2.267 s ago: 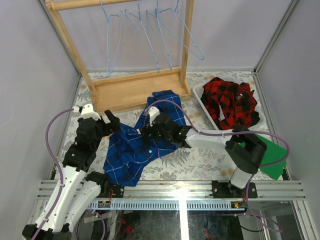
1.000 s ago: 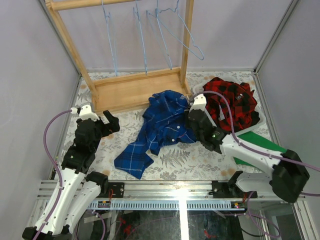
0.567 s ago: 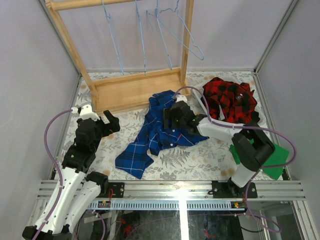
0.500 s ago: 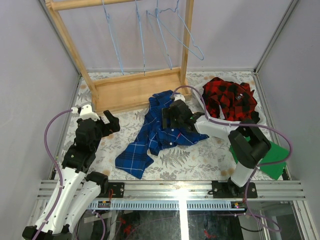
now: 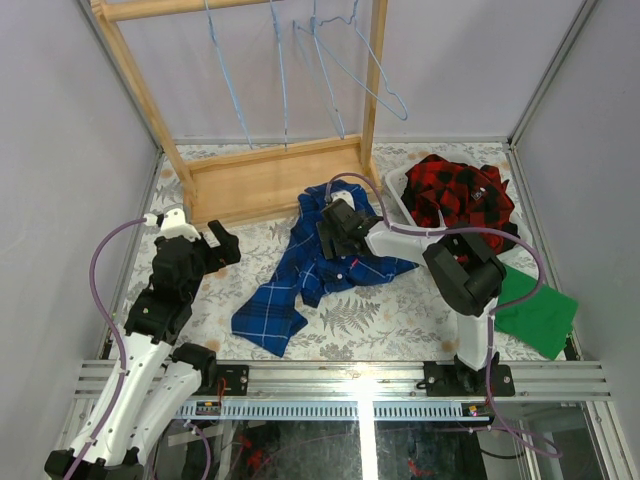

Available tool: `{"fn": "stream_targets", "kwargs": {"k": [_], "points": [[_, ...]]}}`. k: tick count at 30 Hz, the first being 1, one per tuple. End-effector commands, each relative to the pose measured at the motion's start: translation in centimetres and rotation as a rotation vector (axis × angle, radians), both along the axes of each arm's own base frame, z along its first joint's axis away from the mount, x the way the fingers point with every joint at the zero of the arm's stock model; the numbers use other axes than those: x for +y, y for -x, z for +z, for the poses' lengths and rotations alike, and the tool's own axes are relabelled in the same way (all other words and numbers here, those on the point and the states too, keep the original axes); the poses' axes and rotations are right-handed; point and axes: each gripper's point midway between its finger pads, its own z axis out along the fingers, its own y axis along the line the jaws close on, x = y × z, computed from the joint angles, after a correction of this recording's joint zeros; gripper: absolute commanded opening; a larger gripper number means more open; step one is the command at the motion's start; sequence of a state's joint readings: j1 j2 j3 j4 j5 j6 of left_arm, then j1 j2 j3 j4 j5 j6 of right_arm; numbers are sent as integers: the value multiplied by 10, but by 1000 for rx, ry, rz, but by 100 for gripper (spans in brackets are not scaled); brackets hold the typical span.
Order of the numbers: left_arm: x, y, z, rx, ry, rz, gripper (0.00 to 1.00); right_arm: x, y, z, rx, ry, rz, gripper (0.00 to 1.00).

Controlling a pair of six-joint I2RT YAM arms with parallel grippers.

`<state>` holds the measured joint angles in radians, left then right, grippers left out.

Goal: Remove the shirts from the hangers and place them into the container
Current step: Pick up the shirt from the center of the board.

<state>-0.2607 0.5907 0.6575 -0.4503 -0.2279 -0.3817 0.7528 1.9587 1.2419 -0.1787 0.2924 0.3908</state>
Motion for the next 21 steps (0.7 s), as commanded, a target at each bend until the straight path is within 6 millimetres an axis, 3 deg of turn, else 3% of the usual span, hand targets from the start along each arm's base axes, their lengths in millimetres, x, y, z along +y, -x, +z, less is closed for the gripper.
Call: {"fn": "stream_targets", "kwargs": {"k": [1,5,7,10,12,16,21], "points": [[2,-1,1,-4,7,13,100,-57,20,-48,88,307,53,75],[3,-1,0,-2,7,17,100,-66,21,-38,56,332,78,34],[2,-1,0,-1,6,14,100,-60,21,-26,25,280,101,23],[2,-1,0,-2,7,13,100,-49,21,9,-69,145,114,18],[3,-1,0,1,4,16,100,-41,22,43,-159,30,120,1],[3,-1,0,1,6,17,100,-39,30,117,-378,-211,98,0],[2,-1,0,1,7,13,100,-70,45,180,-612,-359,15,0]]}}
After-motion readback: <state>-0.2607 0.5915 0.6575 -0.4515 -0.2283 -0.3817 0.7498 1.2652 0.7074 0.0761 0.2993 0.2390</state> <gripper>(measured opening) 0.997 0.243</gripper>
